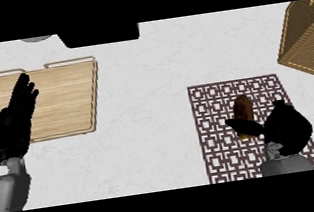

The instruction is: Pick the sweet potato from the placemat and place it in the basket

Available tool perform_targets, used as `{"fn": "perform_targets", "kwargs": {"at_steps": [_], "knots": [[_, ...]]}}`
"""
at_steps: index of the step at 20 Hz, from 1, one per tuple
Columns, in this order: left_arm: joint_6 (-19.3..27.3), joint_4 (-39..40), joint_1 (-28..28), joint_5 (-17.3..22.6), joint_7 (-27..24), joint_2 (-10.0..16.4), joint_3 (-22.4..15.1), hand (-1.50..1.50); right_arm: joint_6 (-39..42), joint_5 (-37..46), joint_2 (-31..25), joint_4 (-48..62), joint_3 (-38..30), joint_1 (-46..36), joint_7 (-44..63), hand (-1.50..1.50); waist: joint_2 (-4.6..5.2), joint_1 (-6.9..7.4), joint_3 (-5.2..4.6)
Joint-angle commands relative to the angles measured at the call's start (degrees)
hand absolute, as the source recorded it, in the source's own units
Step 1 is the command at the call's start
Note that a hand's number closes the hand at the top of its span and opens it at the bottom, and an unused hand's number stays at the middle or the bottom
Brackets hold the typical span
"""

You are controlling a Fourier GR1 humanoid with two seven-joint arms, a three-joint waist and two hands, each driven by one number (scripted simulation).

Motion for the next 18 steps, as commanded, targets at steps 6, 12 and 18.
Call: {"fn": "perform_targets", "kwargs": {"at_steps": [6, 12, 18], "knots": [[0.3, 0.3, -1.0, -1.9, 0.1, -1.1, 0.0, 0.00, -4.0, -2.9, 0.0, 9.4, 1.1, 1.0, 0.4, 1.50, 0.76, 0.06, 0.48], [-2.1, 1.8, 1.8, -0.8, -2.9, -0.6, 2.0, 0.00, -4.5, -3.0, 0.0, 6.3, 2.2, 2.0, 1.4, 1.50, 0.71, 0.09, 0.45], [-1.2, 0.8, -1.5, -1.6, -0.5, -2.0, -0.2, 0.00, -7.0, -20.1, -0.1, 5.7, 8.9, 1.4, -23.6, 1.50, 1.08, 1.94, 0.93]]}}
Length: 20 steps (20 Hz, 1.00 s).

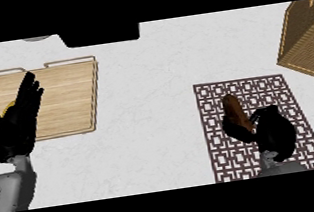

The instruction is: Pick the sweet potato from the placemat and place it in the basket

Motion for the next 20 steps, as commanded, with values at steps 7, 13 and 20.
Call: {"fn": "perform_targets", "kwargs": {"at_steps": [7, 13, 20], "knots": [[0.2, 1.1, 0.8, -0.3, -2.0, -0.2, 0.5, 0.00, -0.9, -28.9, 1.3, -5.0, 8.5, 2.3, -38.9, 1.50, 0.89, 0.10, 1.43], [-0.5, -0.4, 2.4, 0.0, -0.9, -0.2, 0.5, 0.00, 1.3, -43.8, -0.5, -12.4, 0.5, 4.0, -52.3, 1.50, 0.67, -0.65, 1.17], [1.1, -2.2, 1.9, -2.3, 0.6, -1.3, 0.3, 0.00, 4.5, -45.1, -5.2, -26.0, -6.4, 1.0, -40.9, 1.50, 0.72, -0.45, 1.08]]}}
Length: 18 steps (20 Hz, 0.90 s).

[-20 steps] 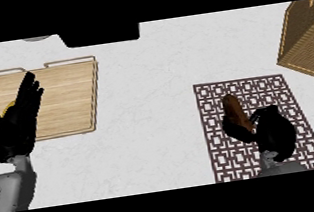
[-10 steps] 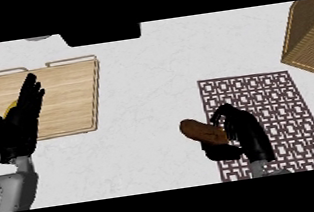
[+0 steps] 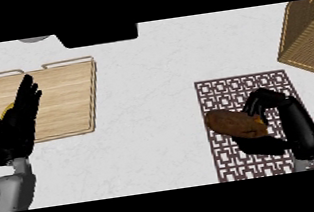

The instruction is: Pick the sweet potato from the placemat and place it in the basket

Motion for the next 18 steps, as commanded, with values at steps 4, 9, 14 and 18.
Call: {"fn": "perform_targets", "kwargs": {"at_steps": [4, 9, 14, 18], "knots": [[0.0, -2.0, -0.3, -0.5, 2.0, -0.6, 0.5, 0.00, 4.4, -2.6, -4.1, -11.1, -7.3, -8.7, 17.0, 1.50, 0.02, 0.26, -0.04], [-1.6, 0.5, -1.3, -0.3, -0.2, -0.2, 1.6, 0.00, 0.6, -6.3, -3.5, -6.6, -14.3, -16.7, 20.5, 1.50, 0.09, 0.32, -0.03], [-2.5, 4.4, -2.0, -1.1, -3.1, -1.1, 1.9, 0.00, -0.1, -4.8, -9.5, 2.3, -18.6, -29.4, 24.6, 1.50, 0.18, 0.48, -0.04], [-0.8, -4.0, 0.0, -2.2, 3.5, -1.7, 0.5, 0.00, -1.7, -1.5, -11.5, 10.9, -18.2, -34.1, 24.4, 1.50, 0.13, 0.76, -0.02]]}}
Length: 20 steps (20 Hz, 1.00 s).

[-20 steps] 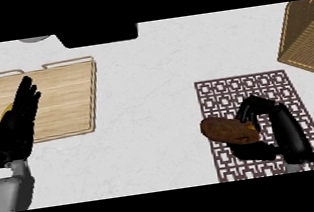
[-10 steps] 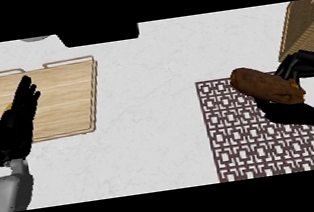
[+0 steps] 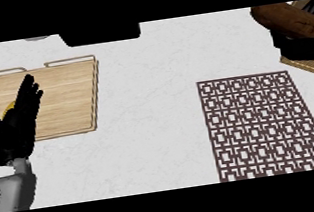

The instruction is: Pick the sweet potato from the placemat and place it in the basket

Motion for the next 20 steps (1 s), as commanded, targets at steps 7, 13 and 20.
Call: {"fn": "perform_targets", "kwargs": {"at_steps": [7, 13, 20], "knots": [[0.3, -1.8, 0.4, -0.9, 1.2, -1.7, -0.7, 0.00, 1.2, 3.1, -12.1, 26.6, -4.7, -14.8, -7.6, 1.50, 0.30, 0.69, 0.04], [-3.4, 4.7, -2.2, 1.1, -2.3, 0.9, 3.4, 0.00, -0.7, 7.2, -13.0, 37.5, -2.4, -18.1, -9.8, 1.50, 0.23, 0.15, 0.00], [-2.2, 2.8, -3.8, -0.6, 0.7, 0.2, 2.3, 0.00, -6.8, 8.8, -14.1, 58.5, -5.0, -22.4, -20.8, 1.50, 0.48, 0.91, 0.06]]}}
